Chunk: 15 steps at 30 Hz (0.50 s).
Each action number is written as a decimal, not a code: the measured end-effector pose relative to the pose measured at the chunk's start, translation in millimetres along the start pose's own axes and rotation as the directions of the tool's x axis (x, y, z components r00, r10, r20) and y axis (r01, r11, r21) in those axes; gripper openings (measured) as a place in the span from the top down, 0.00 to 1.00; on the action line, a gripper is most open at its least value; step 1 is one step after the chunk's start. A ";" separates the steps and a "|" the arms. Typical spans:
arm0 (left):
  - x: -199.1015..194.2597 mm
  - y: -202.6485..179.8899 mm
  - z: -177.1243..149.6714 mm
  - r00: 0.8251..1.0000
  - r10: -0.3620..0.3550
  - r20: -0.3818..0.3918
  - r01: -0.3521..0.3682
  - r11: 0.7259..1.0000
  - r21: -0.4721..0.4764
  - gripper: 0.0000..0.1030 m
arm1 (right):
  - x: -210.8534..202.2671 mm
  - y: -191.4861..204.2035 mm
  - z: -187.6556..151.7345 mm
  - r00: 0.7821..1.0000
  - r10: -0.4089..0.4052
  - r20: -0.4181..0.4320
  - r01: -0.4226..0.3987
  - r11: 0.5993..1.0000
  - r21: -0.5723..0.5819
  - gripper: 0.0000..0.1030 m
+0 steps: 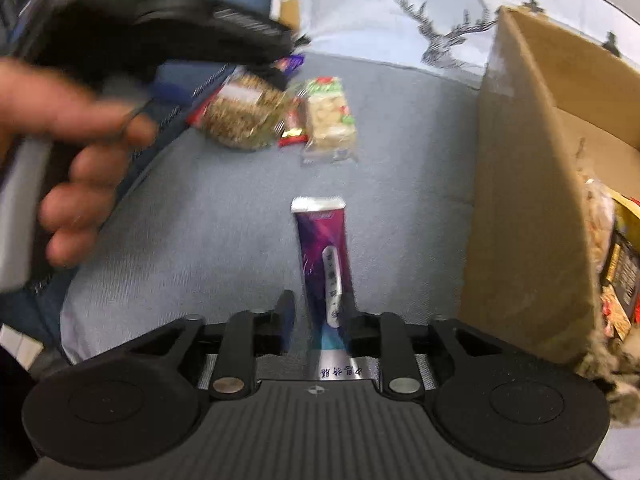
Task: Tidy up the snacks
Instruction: 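Grasp the purple tube pack with the right tool while the left tool grasps the peanut bag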
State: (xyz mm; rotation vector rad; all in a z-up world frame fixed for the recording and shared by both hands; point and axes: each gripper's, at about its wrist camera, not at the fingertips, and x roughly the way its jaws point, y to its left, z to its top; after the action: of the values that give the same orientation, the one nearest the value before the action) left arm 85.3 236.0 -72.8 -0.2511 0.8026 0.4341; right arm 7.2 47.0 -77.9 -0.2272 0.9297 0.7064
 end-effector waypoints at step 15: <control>21.9 9.2 3.1 0.997 0.048 -0.053 -0.053 0.995 -0.085 0.20 | 16.4 7.0 -2.1 0.999 -0.002 -0.042 -0.001 0.996 -0.085 0.77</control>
State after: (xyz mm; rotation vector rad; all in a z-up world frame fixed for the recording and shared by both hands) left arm 96.5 251.4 -87.3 -0.3241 0.8428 0.5125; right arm 7.8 58.8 -91.4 -0.3190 0.9406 0.7440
